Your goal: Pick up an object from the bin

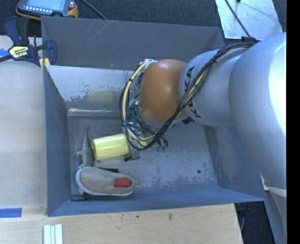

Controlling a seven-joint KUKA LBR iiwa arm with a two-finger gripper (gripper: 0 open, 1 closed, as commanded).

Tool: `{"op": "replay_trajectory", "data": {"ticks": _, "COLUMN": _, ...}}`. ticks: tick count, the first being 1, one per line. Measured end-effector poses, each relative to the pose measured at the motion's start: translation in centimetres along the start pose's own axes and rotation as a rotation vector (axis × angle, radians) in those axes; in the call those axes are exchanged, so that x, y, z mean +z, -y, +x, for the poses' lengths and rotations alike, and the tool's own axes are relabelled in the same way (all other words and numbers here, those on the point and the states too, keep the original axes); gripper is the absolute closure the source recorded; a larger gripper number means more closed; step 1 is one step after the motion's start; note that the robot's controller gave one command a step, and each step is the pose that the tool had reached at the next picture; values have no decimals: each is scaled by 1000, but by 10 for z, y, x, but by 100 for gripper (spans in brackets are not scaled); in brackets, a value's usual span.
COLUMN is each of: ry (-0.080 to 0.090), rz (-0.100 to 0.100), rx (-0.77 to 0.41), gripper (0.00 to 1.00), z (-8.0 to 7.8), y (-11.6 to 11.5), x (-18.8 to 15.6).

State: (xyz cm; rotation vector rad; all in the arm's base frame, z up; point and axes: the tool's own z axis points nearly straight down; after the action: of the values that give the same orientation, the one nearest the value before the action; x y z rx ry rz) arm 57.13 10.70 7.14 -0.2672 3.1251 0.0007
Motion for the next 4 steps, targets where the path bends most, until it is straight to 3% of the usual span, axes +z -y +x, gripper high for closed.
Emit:
{"op": "replay_trajectory", "data": {"ticks": 1, "ry": -2, "rz": 6, "rx": -28, "gripper": 100, "z": -8, "y": -34, "x": -4}}
{"op": "replay_trajectory", "data": {"ticks": 2, "ry": -1, "rz": -4, "rx": -126, "gripper": 100, "z": -47, "y": -38, "x": -1}}
{"op": "replay_trajectory", "data": {"ticks": 3, "ry": 3, "rz": 5, "rx": -156, "gripper": 100, "z": -42, "y": -62, "x": -1}}
{"op": "replay_trajectory", "data": {"ticks": 4, "ry": -2, "rz": 5, "rx": -224, "gripper": 100, "z": -57, "y": -90, "x": -16}}
